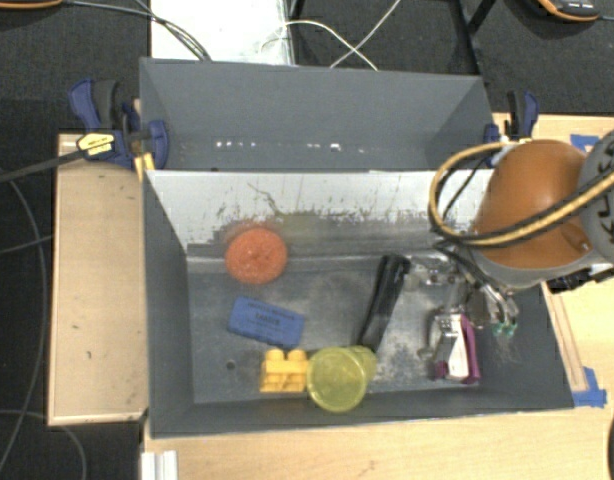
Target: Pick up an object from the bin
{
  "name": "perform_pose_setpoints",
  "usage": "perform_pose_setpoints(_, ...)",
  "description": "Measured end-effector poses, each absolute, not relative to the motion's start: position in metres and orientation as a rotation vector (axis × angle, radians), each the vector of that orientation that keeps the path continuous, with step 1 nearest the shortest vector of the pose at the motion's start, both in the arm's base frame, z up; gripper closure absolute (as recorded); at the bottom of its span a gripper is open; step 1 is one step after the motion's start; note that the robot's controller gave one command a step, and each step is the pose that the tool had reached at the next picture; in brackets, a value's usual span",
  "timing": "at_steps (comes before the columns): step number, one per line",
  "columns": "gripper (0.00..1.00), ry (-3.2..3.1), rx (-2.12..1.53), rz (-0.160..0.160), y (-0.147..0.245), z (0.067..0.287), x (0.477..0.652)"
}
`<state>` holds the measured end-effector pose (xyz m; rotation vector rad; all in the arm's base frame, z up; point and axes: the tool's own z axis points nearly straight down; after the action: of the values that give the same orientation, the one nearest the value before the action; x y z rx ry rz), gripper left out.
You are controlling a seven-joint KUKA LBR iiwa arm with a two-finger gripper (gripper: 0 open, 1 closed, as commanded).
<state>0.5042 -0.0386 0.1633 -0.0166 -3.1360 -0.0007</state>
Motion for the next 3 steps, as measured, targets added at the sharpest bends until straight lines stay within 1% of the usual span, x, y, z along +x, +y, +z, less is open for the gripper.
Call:
perform_pose_setpoints(1,0.0,-3.144,-0.012,0.0,-0.038,0.168,0.506)
perform_pose_setpoints(2,0.0,-3.015,0.895,-0.001,-0.012,0.079,0.57)
perform_pose_setpoints(3,0.0,-3.103,0.539,0.001,-0.008,0.115,0.566)
